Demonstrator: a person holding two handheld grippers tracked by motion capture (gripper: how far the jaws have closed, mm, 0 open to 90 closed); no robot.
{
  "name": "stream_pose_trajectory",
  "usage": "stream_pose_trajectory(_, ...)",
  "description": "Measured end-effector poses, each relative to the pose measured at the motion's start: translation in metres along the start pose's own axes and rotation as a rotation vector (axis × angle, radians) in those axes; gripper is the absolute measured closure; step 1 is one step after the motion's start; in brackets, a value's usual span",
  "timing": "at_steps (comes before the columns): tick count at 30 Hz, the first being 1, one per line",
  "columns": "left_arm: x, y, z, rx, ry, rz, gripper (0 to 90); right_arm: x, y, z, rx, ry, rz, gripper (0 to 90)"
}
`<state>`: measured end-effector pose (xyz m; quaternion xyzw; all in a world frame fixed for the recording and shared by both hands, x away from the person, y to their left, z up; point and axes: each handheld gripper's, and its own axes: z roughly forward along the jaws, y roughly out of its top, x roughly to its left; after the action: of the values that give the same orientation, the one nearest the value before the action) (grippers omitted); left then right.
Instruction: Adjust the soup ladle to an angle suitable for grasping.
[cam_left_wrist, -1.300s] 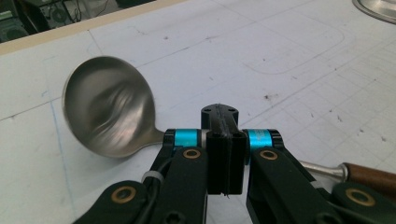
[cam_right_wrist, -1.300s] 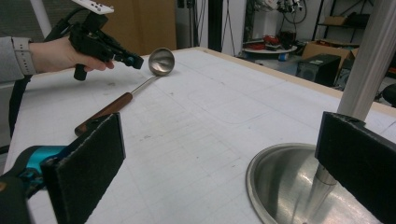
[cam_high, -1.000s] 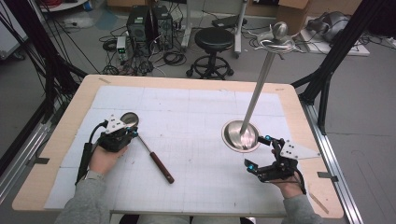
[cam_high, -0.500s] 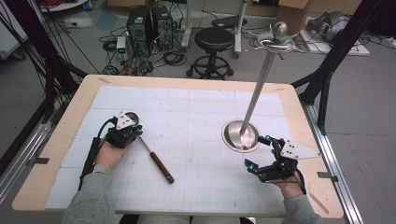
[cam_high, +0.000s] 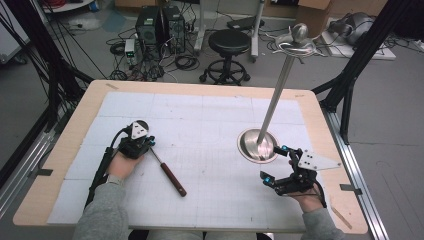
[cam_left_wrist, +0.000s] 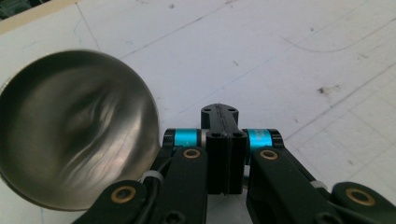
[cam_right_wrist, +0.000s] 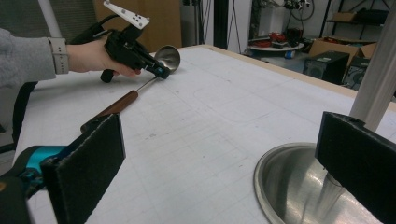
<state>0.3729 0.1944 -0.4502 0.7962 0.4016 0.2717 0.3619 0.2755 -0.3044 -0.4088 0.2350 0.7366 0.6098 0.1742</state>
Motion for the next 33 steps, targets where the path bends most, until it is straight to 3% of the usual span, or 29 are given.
stream_pose_trajectory(5, 0.004, -0.001, 0.001, 0.006, 0.005, -0.023, 89.6, 0.0, 0.0, 0.0, -0.006, -0.001, 0.002, 0.6)
stream_pose_trajectory(12, 0.002, -0.001, -0.001, 0.021, 0.002, 0.018, 89.8, 0.001, 0.0, 0.0, 0.002, 0.003, 0.004, 0.6)
stream_pose_trajectory(21, 0.001, -0.004, -0.011, 0.057, -0.005, 0.03, 89.8, 0.002, 0.0, -0.002, 0.001, -0.002, 0.004, 0.6)
stream_pose_trajectory(33, 0.0, -0.024, -0.034, 0.027, -0.033, -0.002, 89.8, 0.003, -0.001, -0.001, 0.012, 0.002, -0.001, 0.6)
